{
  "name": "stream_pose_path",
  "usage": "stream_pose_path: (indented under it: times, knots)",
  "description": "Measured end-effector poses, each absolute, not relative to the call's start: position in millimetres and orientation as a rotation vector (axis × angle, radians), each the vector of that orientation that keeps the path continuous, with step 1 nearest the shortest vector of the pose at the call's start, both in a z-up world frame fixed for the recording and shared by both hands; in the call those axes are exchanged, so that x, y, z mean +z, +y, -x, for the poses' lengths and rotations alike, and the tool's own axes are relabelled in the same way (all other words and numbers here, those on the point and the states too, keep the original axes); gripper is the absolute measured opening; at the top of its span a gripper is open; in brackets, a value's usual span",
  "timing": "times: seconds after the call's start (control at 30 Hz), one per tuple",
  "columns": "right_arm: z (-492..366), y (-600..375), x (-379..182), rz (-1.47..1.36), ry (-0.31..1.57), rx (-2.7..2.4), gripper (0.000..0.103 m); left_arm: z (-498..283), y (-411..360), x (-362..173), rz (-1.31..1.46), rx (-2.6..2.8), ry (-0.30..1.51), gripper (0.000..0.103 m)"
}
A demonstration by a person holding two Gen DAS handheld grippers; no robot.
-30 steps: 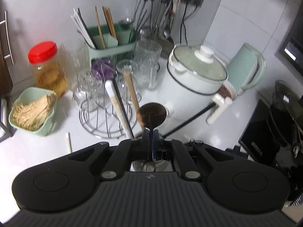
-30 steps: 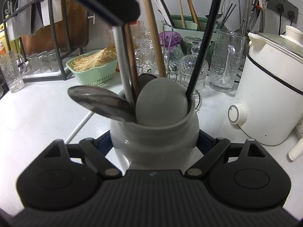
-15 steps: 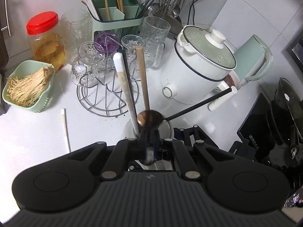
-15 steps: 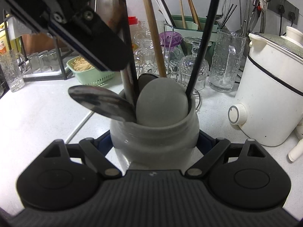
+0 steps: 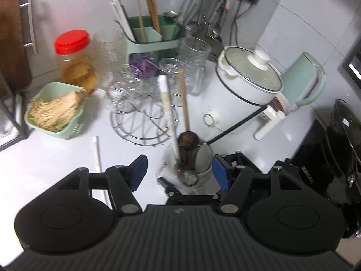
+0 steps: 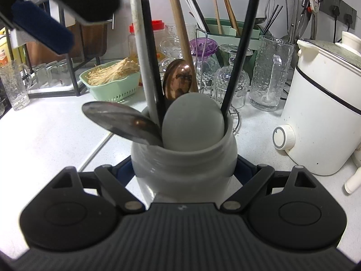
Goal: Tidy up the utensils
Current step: 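Move the left gripper to the thin white stick and close on it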
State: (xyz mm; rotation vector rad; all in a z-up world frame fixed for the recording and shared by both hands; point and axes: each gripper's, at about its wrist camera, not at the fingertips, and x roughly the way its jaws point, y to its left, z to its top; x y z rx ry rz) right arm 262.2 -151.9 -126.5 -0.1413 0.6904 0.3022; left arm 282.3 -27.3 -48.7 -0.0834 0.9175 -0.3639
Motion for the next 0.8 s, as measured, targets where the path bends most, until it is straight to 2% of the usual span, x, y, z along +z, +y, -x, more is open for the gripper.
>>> stream_pose_path:
  times: [0.43,0.73,0.8]
  knots:
    - [-270,-150,-123,0.149,0.729,0.308,0.091,-252,25,-65,0.135,-0.14,0.874,0.069]
    - [-274,-147,-122,0.141,0.765,0.283,0.091,-225,56,-118,0.211,0.003,0.92,0.067]
    - [-274,-146,-122,0.141,0.767,0.279,0.091,-220,58,-131,0.226,0.025,0.936,0.063]
